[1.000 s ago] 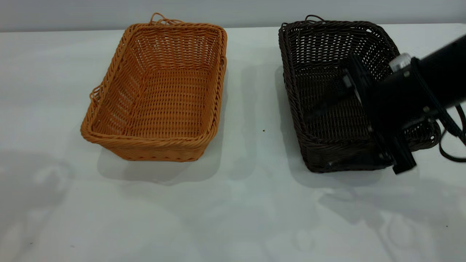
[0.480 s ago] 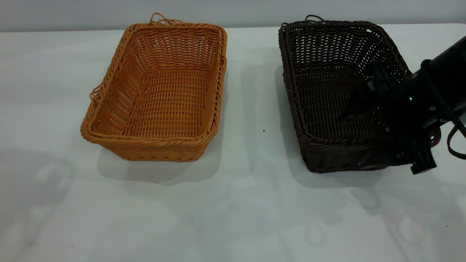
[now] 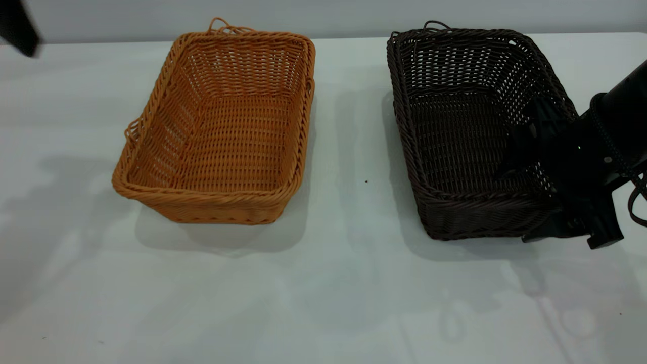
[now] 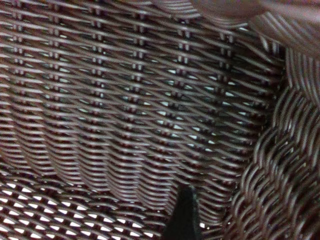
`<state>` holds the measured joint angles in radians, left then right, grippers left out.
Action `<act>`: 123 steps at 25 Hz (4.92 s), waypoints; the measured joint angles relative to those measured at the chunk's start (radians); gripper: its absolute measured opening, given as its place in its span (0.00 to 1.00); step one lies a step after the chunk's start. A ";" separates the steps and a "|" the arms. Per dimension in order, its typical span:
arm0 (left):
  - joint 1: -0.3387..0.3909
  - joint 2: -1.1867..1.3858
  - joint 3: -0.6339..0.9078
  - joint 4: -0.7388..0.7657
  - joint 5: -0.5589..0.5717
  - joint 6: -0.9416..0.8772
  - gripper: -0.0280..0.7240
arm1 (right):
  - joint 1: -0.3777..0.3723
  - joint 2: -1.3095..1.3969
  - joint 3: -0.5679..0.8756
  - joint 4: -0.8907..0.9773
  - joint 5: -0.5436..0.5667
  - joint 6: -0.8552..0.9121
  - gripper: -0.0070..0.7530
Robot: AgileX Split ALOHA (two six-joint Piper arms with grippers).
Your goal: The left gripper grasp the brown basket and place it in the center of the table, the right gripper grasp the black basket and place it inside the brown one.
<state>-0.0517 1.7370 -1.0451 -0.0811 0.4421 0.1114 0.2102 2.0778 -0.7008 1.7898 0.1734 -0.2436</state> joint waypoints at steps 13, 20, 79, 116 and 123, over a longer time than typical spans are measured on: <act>-0.123 0.447 -0.241 -0.045 -0.177 -0.075 0.78 | 0.000 0.003 0.000 0.003 -0.021 0.002 0.78; -0.173 0.556 -0.242 -0.062 -0.240 -0.097 0.78 | 0.000 0.024 -0.002 0.004 -0.059 0.003 0.69; -0.450 0.598 -0.252 0.058 -0.572 1.039 0.15 | -0.273 -0.068 -0.727 -1.031 0.761 0.014 0.12; -0.471 -0.190 -0.192 0.089 -0.190 0.842 0.60 | -0.219 0.002 -0.728 -0.912 0.759 -0.031 0.12; -0.471 -0.321 -0.192 0.089 -0.188 0.829 0.60 | -0.009 0.092 -0.728 -1.011 0.737 -0.029 0.12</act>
<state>-0.5223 1.4155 -1.2371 0.0075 0.2546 0.9405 0.2009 2.1701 -1.4288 0.7791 0.9100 -0.2723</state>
